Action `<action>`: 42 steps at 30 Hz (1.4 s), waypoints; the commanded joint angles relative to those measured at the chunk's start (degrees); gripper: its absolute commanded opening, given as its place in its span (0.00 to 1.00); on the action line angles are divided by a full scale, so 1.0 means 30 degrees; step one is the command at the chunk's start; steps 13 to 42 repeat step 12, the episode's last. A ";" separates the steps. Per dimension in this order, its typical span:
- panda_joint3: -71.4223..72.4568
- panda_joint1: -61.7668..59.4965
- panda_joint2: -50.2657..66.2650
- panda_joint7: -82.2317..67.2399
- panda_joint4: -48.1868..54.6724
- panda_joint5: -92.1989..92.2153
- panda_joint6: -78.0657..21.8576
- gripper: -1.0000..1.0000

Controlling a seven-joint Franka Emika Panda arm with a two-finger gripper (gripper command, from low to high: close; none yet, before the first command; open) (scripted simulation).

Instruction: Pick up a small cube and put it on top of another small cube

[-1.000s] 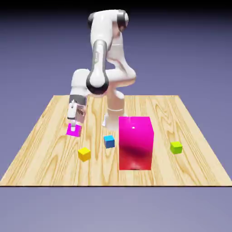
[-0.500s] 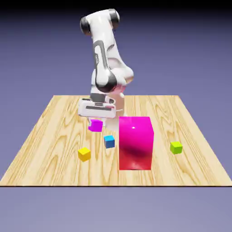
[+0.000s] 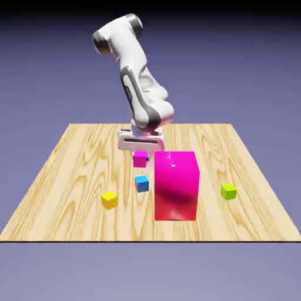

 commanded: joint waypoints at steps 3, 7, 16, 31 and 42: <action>-0.1950 0.2075 0.1628 0.1023 -0.0128 -0.0646 -0.1761 0.00; -0.4551 0.4842 0.3798 0.2398 -0.0299 -0.1520 -0.4085 0.00; -0.6880 0.7320 0.5742 0.3629 -0.0452 -0.2303 -0.6167 1.00; -0.6880 0.7320 0.5742 0.3629 -0.0452 -0.2303 -0.6167 1.00; -0.6880 0.7320 0.5742 0.3629 -0.0452 -0.2303 -0.6167 1.00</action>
